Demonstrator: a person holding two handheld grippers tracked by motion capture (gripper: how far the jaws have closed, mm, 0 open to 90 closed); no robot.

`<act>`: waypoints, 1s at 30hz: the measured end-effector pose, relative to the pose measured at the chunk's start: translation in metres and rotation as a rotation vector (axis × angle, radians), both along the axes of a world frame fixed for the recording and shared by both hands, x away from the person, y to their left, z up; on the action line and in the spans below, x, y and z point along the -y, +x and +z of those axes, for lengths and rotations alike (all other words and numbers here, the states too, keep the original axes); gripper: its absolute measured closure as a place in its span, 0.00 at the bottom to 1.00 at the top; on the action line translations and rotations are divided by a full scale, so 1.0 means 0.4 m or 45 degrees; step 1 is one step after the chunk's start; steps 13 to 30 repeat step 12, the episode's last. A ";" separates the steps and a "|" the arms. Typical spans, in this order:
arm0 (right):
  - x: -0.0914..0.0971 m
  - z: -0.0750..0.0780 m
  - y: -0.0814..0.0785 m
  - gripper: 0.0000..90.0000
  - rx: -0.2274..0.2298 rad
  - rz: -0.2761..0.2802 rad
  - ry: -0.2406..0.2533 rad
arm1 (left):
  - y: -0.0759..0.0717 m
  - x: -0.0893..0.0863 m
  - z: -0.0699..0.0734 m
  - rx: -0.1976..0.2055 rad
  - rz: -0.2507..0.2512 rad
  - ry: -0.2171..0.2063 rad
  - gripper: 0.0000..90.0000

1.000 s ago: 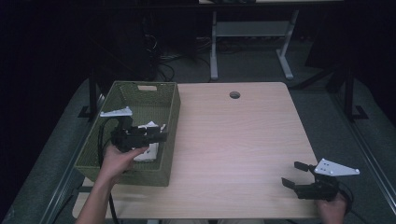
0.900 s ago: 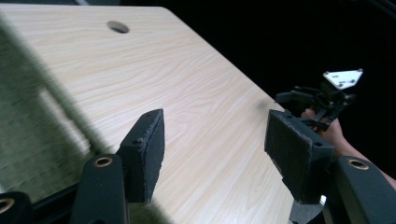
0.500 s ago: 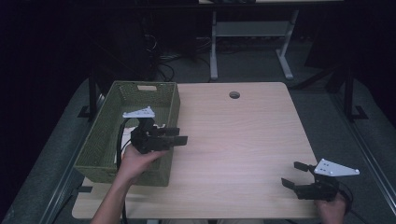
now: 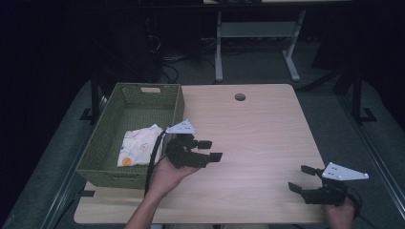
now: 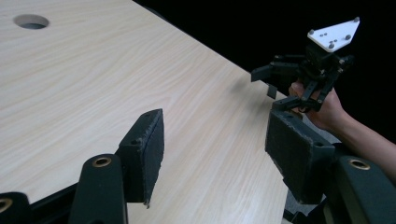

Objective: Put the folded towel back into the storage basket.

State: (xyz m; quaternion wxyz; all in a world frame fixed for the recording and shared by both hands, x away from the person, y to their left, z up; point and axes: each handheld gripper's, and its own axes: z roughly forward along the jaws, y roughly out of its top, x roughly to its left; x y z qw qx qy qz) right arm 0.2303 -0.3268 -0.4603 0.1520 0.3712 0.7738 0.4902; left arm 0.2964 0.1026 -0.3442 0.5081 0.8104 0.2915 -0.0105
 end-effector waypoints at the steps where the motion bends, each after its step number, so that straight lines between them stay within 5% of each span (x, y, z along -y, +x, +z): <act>1: 0.000 0.000 0.000 0.15 -0.002 0.000 0.000 | -0.003 0.008 -0.005 -0.003 0.000 0.006 0.43; 12: -0.001 -0.001 0.000 0.15 -0.004 0.001 -0.002 | -0.047 0.112 -0.085 -0.001 -0.033 0.105 0.39; 30: -0.001 -0.001 0.000 0.15 -0.004 0.001 -0.002 | -0.047 0.112 -0.085 -0.001 -0.033 0.105 0.39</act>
